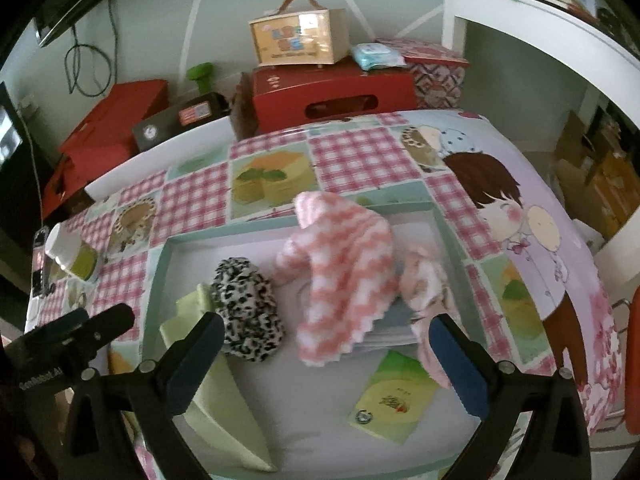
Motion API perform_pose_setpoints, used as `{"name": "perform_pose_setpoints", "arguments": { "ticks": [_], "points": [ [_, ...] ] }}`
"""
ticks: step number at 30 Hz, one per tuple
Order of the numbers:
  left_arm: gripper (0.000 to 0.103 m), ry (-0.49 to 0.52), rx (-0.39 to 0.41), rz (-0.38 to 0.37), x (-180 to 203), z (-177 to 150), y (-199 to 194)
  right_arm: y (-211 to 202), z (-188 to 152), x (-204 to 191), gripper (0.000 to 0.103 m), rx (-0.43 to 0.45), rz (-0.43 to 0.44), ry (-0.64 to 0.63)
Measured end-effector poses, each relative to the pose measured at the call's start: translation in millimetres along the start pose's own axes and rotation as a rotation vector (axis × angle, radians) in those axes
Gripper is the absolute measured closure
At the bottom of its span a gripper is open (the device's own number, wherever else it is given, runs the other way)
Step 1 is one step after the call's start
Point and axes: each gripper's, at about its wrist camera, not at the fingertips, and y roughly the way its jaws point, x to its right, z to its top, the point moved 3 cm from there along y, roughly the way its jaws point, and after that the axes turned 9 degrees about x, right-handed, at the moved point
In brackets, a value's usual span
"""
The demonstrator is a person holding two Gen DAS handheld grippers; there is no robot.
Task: Organize soft objects
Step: 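Withdraw both open tools from the tray toward the beige round sponge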
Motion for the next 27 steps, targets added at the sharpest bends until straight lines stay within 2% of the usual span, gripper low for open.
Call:
{"name": "perform_pose_setpoints", "arguments": {
  "ticks": [5,14,27],
  "points": [
    [0.002,0.016,0.041,0.005,-2,3,-14,-2,-2,-14,0.000,0.002,0.020,-0.029],
    [0.002,-0.044,0.082,-0.014,-18,-3,-39,-17,-2,-37,0.000,0.038,0.068,-0.059],
    [0.002,-0.088,0.137,-0.029,-37,-35,-69,-29,-31,-38,0.000,0.018,0.066,-0.048]
  ]
}}
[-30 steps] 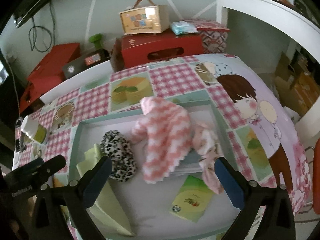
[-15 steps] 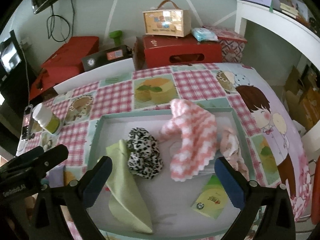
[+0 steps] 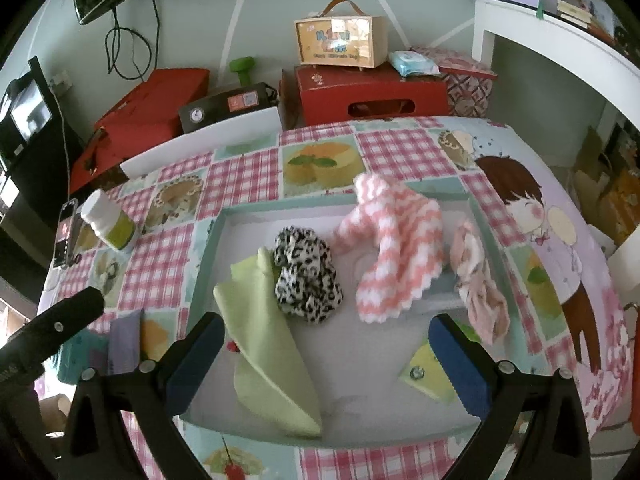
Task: Organize soft objects
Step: 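Withdraw both open tools from the tray toward the beige round sponge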
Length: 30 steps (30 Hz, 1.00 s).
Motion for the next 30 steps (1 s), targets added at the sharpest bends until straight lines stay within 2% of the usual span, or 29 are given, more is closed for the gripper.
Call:
{"name": "perform_pose_setpoints", "arguments": {
  "ticks": [4,9,18,24,30],
  "points": [
    [0.002,0.013,0.002,0.001,-2,-13,-9,-2,-13,-5,0.000,-0.018,0.011,-0.014],
    [0.002,0.012,-0.040,0.004,-10,-33,-13,-6,-27,-11,0.000,-0.037,0.021,-0.030],
    [0.002,-0.029,-0.070,0.059,-35,-51,-27,-13,-46,-34,0.000,-0.057,0.053,-0.095],
    [0.002,-0.057,-0.159,0.119,-55,-64,-22,-18,-51,-55,0.000,-0.049,0.115,-0.139],
    [0.002,-0.112,-0.183,0.162,-79,-74,-28,-20,-58,-80,0.000,-0.053,0.204,-0.196]
  ]
}}
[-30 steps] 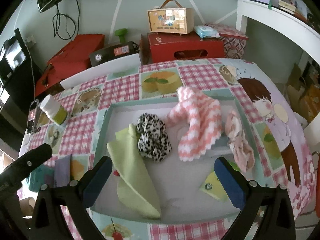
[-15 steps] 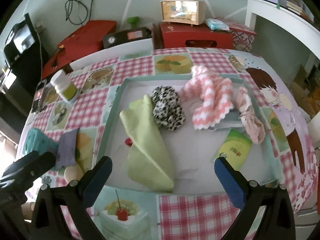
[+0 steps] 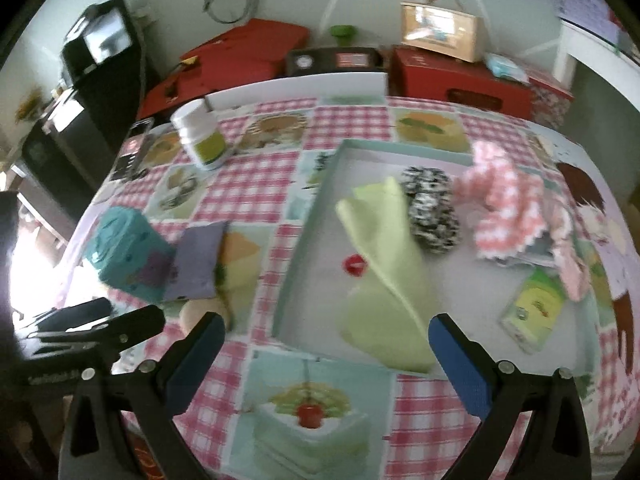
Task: Organize soft objects
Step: 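Withdraw both open tools from the tray toward the beige round sponge, then grasp the beige round sponge with the right tool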
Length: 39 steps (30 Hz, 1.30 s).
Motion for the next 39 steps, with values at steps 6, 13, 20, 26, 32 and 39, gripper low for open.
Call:
{"name": "perform_pose_setpoints", "arguments": {
  "ticks": [6,13,20,26,32,39],
  "points": [
    [0.002,0.014,-0.010,0.081,-16,-3,-1,4,-3,-20,0.000,-0.006,0.041,-0.059],
    [0.002,0.016,-0.052,0.092,-28,-7,4,13,-8,-47,0.000,-0.025,0.078,-0.159],
    [0.002,-0.034,-0.104,0.048,-38,-9,14,22,-12,-63,0.000,-0.050,0.097,-0.207],
    [0.002,-0.043,-0.121,0.039,-41,-10,17,30,-16,-73,0.002,-0.071,0.111,-0.235],
    [0.002,-0.039,-0.142,0.084,-44,-10,21,37,-18,-81,0.003,-0.089,0.136,-0.251],
    [0.002,-0.048,-0.175,0.103,-53,-11,25,46,-19,-91,0.003,-0.100,0.159,-0.278]
  ]
}}
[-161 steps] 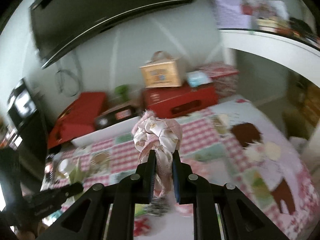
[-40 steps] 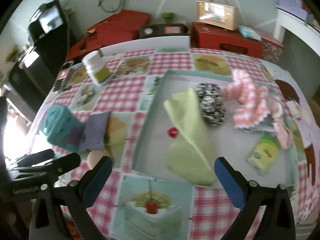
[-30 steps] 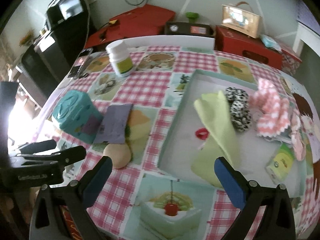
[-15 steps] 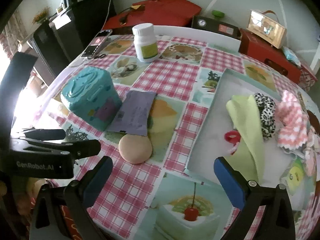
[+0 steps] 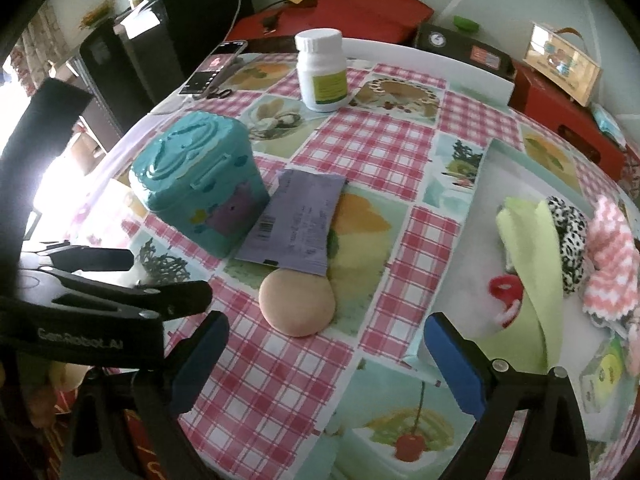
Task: Organize soft objects
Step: 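Grasp the beige round sponge with the right tool, then grasp the lavender packet with the left tool while the right tool holds the sponge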
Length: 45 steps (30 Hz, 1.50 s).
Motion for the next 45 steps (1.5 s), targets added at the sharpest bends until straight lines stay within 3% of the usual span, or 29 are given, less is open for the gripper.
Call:
{"name": "perform_pose_setpoints", "arguments": {
  "ticks": [12,21,26,35,39,45],
  "points": [
    [0.002,-0.025,-0.029,-0.017,-8,2,8,18,1,-13,0.017,-0.043,0.045,-0.025],
    [0.002,-0.033,-0.038,-0.026,-13,1,13,34,0,-14,0.022,-0.070,0.017,-0.044],
    [0.002,-0.035,-0.039,-0.027,-14,0,13,39,-2,-21,0.030,-0.082,-0.002,-0.103],
    [0.002,-0.037,-0.039,-0.027,-15,0,13,44,-3,-20,0.032,-0.089,-0.011,-0.117],
    [0.002,-0.036,-0.038,-0.026,-14,-1,13,42,-1,-18,0.046,-0.080,-0.012,-0.107],
    [0.002,-0.036,-0.039,-0.027,-13,-1,13,42,0,-18,0.049,-0.081,-0.015,-0.099]
  ]
}}
